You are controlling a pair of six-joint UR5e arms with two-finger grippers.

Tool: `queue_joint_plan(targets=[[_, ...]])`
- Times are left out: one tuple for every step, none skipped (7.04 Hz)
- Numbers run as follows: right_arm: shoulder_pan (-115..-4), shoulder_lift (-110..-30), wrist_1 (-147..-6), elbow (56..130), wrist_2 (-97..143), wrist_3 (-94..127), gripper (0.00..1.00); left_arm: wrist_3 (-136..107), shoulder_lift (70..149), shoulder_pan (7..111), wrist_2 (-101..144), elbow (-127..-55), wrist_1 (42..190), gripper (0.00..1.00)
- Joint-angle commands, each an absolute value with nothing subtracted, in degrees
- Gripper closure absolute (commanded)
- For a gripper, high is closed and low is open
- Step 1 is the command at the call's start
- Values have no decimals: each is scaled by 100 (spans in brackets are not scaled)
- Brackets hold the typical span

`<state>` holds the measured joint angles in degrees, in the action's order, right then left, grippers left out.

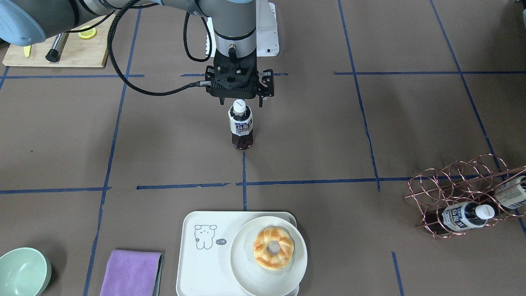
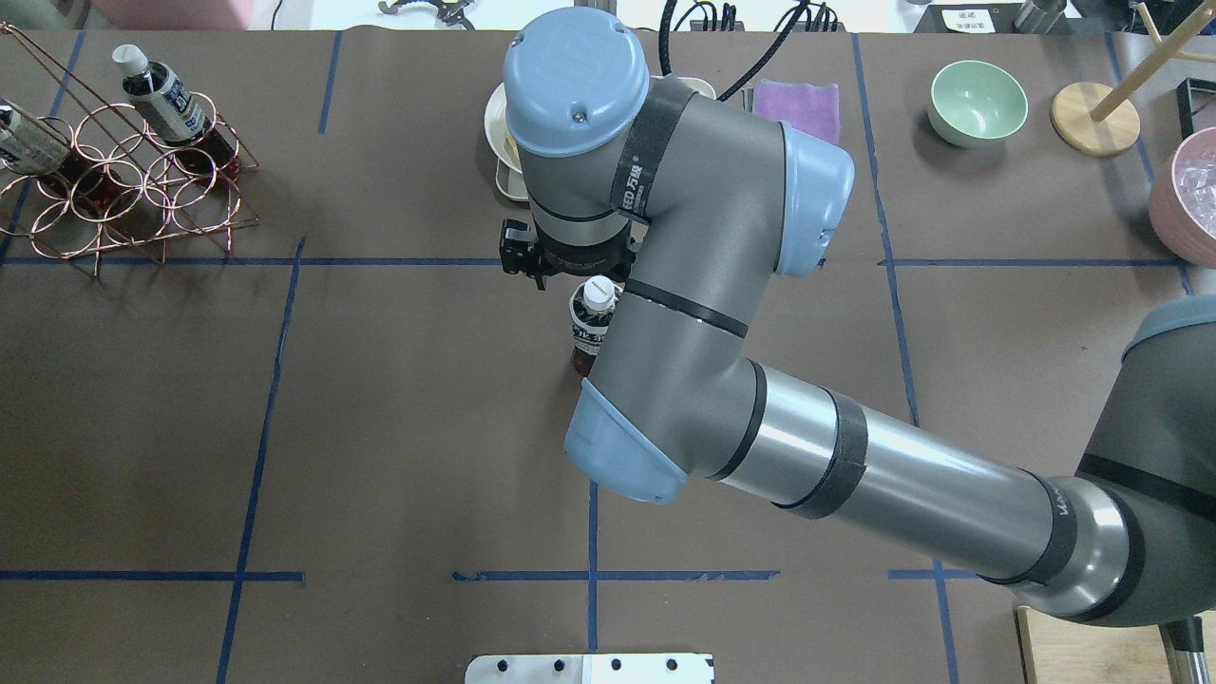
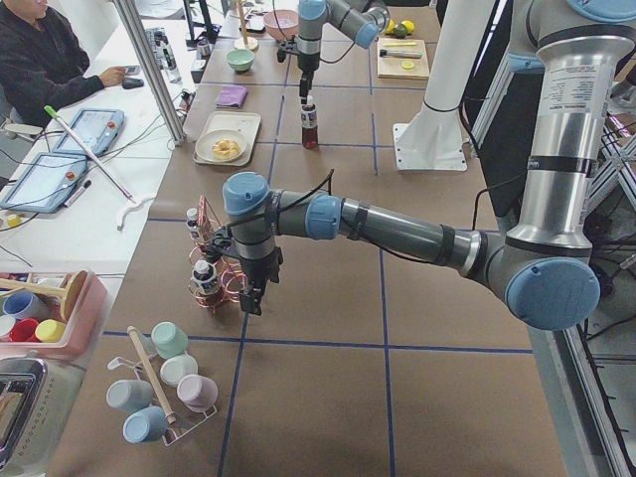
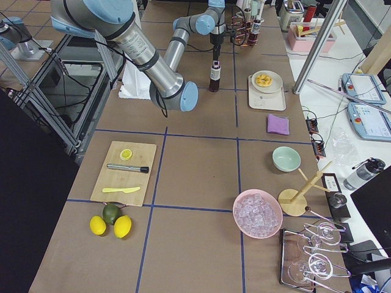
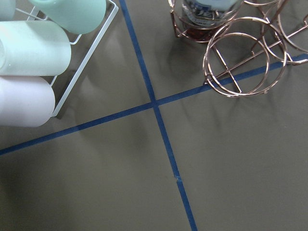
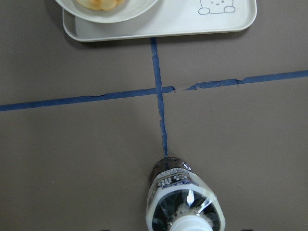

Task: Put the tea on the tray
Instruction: 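Lower the right gripper around the bottle and close it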

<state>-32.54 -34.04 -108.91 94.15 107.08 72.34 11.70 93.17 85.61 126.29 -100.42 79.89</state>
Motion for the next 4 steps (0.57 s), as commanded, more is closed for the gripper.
queue_joint_plan(targets=[[-3173, -3410, -10890, 9360, 10661, 7198, 25, 1204, 9316, 8630, 12630, -10020, 7989, 0], [-3182, -3419, -10916, 9378, 10679, 7181, 30, 1204, 9316, 8640, 12630, -10020, 7989, 0], [-3199, -3419, -10925, 9387, 10679, 7181, 32, 1204, 9316, 8640, 12630, -10020, 7989, 0], [-3234, -3445, -10934, 9404, 10679, 7128, 34, 1204, 9316, 8640, 12630, -10020, 7989, 0]])
